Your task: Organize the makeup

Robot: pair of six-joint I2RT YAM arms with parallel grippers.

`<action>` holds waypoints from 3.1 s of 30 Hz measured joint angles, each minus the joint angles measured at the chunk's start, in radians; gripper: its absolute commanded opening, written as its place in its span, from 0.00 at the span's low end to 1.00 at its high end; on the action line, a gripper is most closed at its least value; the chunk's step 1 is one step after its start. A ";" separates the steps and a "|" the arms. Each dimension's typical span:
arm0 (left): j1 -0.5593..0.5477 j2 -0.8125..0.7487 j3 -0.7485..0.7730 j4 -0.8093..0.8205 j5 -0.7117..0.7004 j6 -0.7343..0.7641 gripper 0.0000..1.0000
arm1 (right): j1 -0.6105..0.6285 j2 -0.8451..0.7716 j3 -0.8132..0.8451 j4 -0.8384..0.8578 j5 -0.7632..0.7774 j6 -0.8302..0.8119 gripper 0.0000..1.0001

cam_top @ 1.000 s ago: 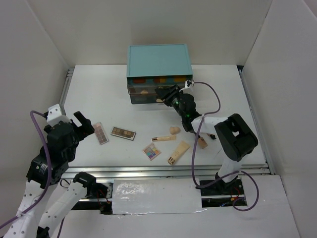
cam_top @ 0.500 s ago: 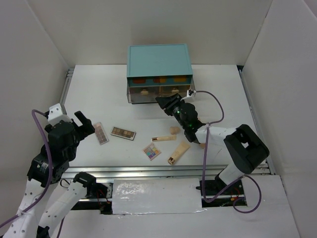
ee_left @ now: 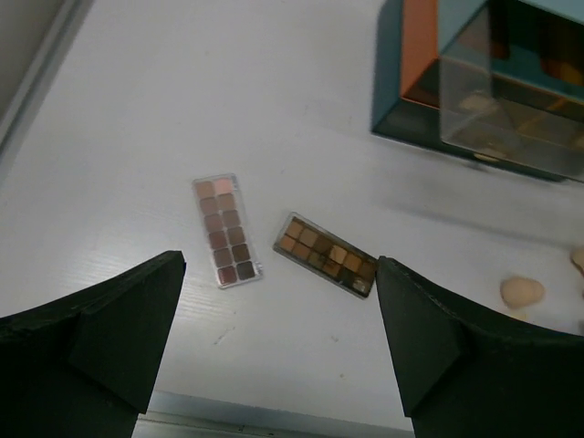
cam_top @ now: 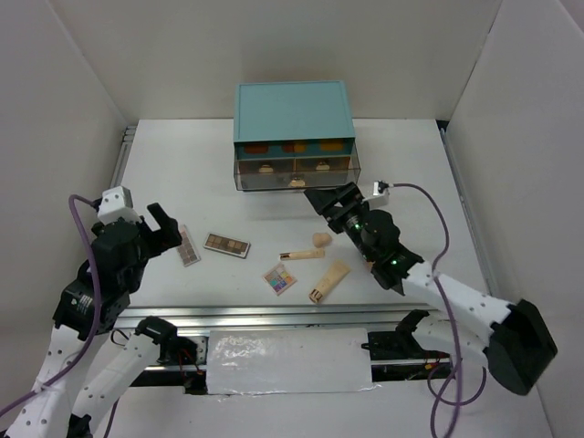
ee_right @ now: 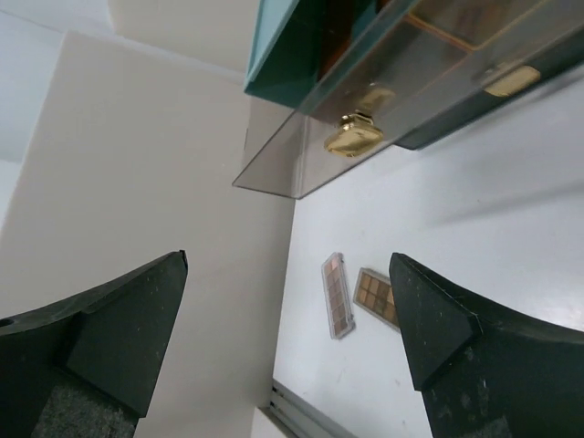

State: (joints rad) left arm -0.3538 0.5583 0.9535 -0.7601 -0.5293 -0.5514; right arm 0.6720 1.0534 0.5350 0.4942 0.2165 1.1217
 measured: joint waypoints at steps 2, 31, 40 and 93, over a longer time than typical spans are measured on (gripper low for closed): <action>0.000 -0.014 -0.009 0.039 0.087 0.026 0.99 | 0.014 -0.122 0.000 -0.156 0.042 0.004 1.00; -0.904 1.287 0.380 0.378 0.053 -0.080 0.92 | 0.021 -0.904 0.381 -1.192 0.168 -0.287 1.00; -0.904 1.411 0.421 0.384 0.058 -0.085 0.85 | 0.022 -0.959 0.391 -1.224 0.142 -0.294 1.00; -0.262 1.082 0.588 0.612 0.451 1.184 0.18 | 0.022 -0.786 0.418 -1.167 -0.001 -0.376 1.00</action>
State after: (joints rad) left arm -0.6163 1.6402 1.5414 -0.1478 -0.0780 0.6327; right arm 0.6941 0.2672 0.9535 -0.6727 0.2153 0.7456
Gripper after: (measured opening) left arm 0.262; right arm 0.999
